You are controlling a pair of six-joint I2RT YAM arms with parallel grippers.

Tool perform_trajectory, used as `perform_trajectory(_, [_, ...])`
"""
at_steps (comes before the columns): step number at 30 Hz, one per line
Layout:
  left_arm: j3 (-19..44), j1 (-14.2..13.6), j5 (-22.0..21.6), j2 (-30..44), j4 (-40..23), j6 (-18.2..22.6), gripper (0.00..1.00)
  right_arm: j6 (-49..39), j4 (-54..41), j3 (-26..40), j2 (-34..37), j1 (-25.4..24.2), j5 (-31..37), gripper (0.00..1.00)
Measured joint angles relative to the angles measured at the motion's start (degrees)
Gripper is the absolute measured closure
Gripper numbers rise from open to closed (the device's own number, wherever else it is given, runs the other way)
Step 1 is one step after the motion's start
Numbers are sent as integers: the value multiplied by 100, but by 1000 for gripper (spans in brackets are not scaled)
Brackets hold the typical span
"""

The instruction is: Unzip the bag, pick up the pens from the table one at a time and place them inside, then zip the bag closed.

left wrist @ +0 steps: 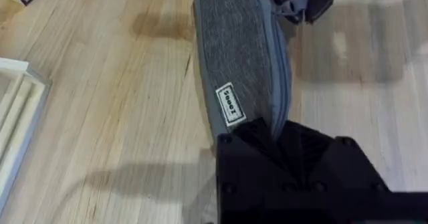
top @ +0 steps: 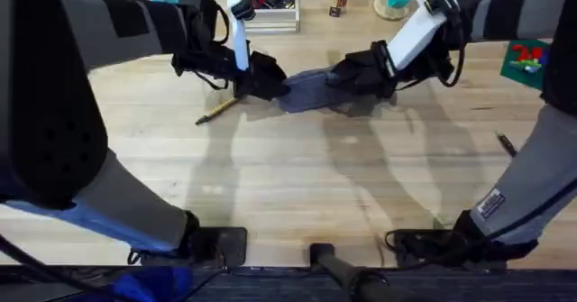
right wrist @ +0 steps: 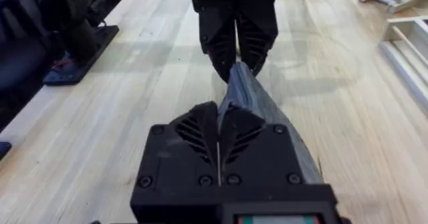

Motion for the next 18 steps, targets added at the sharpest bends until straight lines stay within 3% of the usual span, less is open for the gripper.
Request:
perform_trajectory(6, [0, 0, -21, 0, 9, 0, 959, 238, 546, 0, 0, 162, -7, 972])
perform_trajectory(18, [0, 48, -75, 0, 9, 0, 959, 1469, 2523, 0, -2, 715, 68, 970])
